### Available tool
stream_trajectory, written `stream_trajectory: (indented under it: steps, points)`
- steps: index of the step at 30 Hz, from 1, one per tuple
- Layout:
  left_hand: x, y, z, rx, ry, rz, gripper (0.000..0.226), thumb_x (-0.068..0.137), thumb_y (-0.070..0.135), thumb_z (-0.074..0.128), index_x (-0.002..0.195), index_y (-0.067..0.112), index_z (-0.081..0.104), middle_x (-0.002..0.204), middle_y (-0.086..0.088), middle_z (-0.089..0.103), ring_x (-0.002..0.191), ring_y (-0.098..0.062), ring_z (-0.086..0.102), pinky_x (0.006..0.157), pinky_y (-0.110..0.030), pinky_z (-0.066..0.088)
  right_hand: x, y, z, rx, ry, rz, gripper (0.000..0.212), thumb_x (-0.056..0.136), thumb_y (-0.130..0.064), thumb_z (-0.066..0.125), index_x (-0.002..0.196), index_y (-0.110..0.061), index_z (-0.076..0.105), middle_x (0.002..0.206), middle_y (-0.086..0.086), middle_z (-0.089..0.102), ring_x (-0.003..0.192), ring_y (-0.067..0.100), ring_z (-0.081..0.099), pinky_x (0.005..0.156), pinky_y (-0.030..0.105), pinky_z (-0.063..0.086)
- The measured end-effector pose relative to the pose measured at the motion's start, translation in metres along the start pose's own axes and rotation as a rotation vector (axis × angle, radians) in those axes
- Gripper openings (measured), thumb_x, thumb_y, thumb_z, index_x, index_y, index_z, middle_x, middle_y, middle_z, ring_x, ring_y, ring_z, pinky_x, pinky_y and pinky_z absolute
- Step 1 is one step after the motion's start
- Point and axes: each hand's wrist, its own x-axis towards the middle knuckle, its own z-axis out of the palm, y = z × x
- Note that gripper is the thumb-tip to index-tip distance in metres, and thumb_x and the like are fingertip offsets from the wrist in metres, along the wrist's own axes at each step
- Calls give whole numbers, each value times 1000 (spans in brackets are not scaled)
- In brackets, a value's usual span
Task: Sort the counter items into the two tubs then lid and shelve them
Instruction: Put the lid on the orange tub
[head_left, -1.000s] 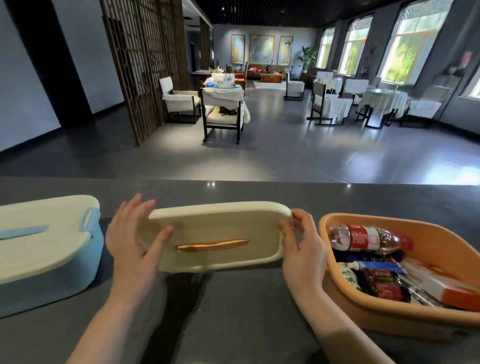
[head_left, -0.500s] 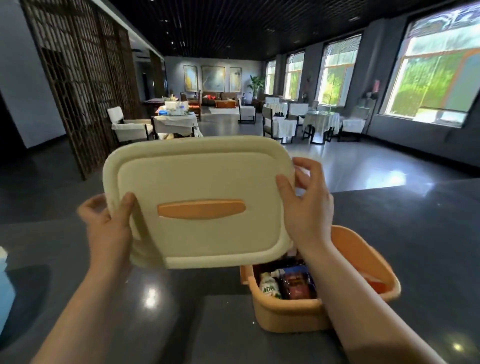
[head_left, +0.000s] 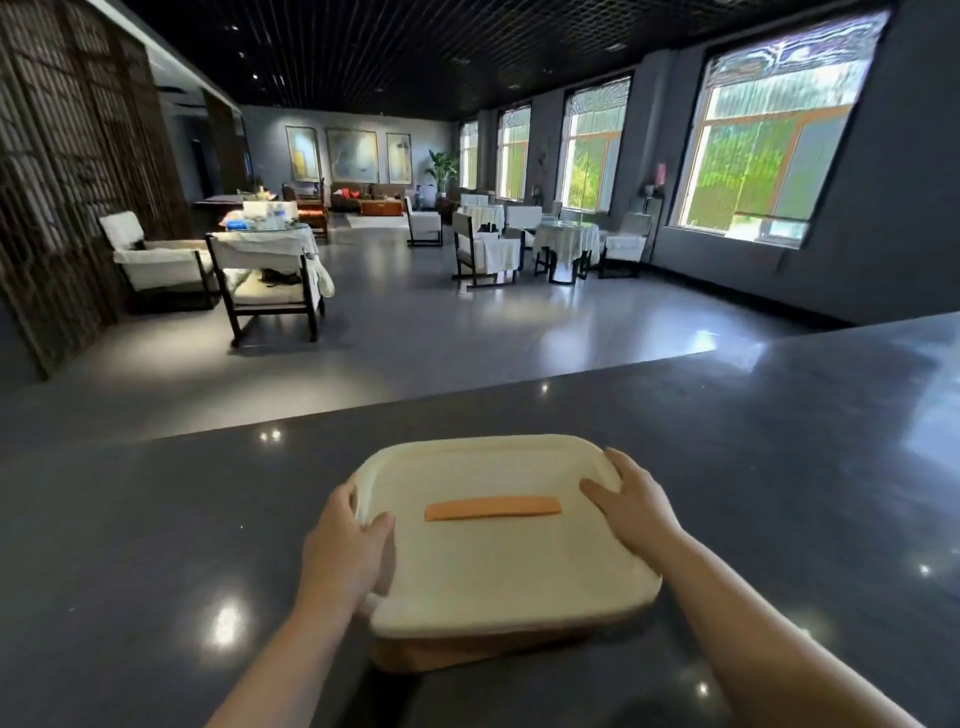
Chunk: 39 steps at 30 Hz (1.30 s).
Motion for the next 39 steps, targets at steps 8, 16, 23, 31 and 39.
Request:
stream_trajectory:
  steps: [8, 16, 23, 31, 39]
  points:
    - [5, 0, 8, 493, 58, 79, 42, 97, 29, 40, 136, 14, 36, 152, -15, 23, 140, -31, 20, 114, -45, 23, 39, 1, 20, -48, -160, -61, 66, 91, -40, 57, 148, -23, 29, 143, 4, 47, 126, 24, 46, 93, 31, 39]
    - [-11, 37, 51, 738, -146, 435, 53, 97, 50, 22, 148, 36, 14, 159, 9, -6, 145, -14, -12, 118, -41, -4, 43, 10, 22, 119, -91, -2, 61, 81, -41, 69, 135, -23, 44, 111, -7, 56, 82, 7, 51, 57, 20, 38]
    - [-12, 46, 96, 748, -327, 519, 63, 89, 65, 12, 148, 42, 9, 158, 17, 3, 145, -5, -3, 116, -34, -3, 15, 22, 16, 145, -83, 177, 70, 61, -62, 76, 113, -18, 61, 99, -9, 68, 84, 8, 64, 59, 22, 44]
    - [-14, 50, 92, 718, -339, 520, 61, 90, 64, 12, 147, 43, 8, 157, 19, 2, 144, -3, -4, 115, -32, -3, -7, 20, 12, 223, 98, 85, 52, 52, -59, 82, 94, -32, 67, 75, -20, 68, 70, -7, 62, 56, 13, 46]
    - [-12, 49, 94, 733, -335, 528, 59, 91, 63, 14, 147, 43, 11, 158, 17, 5, 144, -4, -1, 116, -32, -1, -6, 12, 6, 29, 129, 7, 36, 65, -51, 78, 85, -22, 72, 65, -9, 69, 64, 7, 64, 62, 29, 55]
